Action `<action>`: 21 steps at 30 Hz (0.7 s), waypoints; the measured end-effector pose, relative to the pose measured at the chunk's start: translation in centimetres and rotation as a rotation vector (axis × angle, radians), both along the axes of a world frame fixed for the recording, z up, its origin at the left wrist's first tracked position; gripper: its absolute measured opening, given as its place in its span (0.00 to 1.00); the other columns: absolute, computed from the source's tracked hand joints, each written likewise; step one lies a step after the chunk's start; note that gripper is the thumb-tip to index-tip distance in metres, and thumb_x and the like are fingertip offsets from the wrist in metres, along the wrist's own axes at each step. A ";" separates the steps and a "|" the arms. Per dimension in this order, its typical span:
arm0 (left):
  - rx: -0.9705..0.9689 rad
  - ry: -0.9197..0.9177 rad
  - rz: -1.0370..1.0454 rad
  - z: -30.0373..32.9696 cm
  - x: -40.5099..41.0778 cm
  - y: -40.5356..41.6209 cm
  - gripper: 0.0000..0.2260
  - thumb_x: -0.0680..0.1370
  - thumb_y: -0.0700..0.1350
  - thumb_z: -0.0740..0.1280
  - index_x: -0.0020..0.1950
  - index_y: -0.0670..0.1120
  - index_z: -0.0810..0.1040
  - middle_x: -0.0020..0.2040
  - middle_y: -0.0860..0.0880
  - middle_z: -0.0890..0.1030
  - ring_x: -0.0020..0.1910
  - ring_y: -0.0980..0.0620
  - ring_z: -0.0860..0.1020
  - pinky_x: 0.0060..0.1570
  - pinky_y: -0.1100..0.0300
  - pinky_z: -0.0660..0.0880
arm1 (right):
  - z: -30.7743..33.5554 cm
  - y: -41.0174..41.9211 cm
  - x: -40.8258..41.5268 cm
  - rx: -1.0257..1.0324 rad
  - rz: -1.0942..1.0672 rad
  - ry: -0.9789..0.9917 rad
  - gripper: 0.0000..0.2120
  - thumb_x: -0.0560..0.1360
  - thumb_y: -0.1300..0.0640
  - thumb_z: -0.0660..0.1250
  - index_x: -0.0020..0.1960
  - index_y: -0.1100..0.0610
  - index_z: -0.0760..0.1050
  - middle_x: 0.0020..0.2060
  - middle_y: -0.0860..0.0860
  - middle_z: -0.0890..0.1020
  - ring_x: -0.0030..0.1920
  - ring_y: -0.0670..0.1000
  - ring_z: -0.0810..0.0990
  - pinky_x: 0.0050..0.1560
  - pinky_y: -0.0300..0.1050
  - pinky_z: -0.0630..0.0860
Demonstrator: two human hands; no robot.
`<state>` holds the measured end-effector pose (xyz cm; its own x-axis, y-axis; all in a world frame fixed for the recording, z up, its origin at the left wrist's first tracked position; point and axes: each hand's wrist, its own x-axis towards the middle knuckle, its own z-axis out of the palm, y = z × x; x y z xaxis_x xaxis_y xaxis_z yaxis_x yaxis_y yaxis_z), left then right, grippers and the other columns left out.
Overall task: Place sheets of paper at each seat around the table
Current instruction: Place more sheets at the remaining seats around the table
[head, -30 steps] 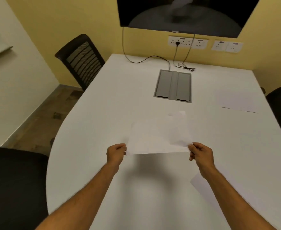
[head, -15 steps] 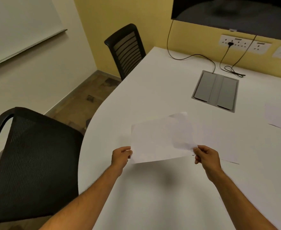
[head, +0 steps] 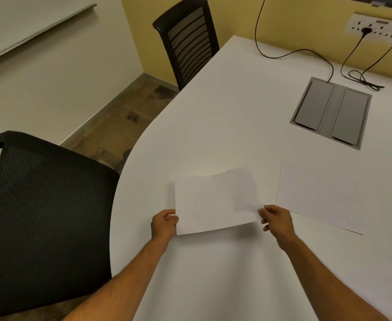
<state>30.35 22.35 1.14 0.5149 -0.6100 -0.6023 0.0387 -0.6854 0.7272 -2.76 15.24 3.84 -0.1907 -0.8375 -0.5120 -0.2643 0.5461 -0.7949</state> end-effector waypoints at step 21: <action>0.122 -0.335 -0.059 -4.2 -1.0 -0.4 0.15 0.74 0.37 0.72 0.60 0.43 0.78 0.56 0.45 0.77 0.53 0.44 0.77 0.53 0.54 0.76 | -5.2 -0.4 -0.7 0.109 0.036 0.376 0.17 0.71 0.44 0.72 0.53 0.55 0.83 0.50 0.49 0.83 0.54 0.53 0.81 0.55 0.49 0.76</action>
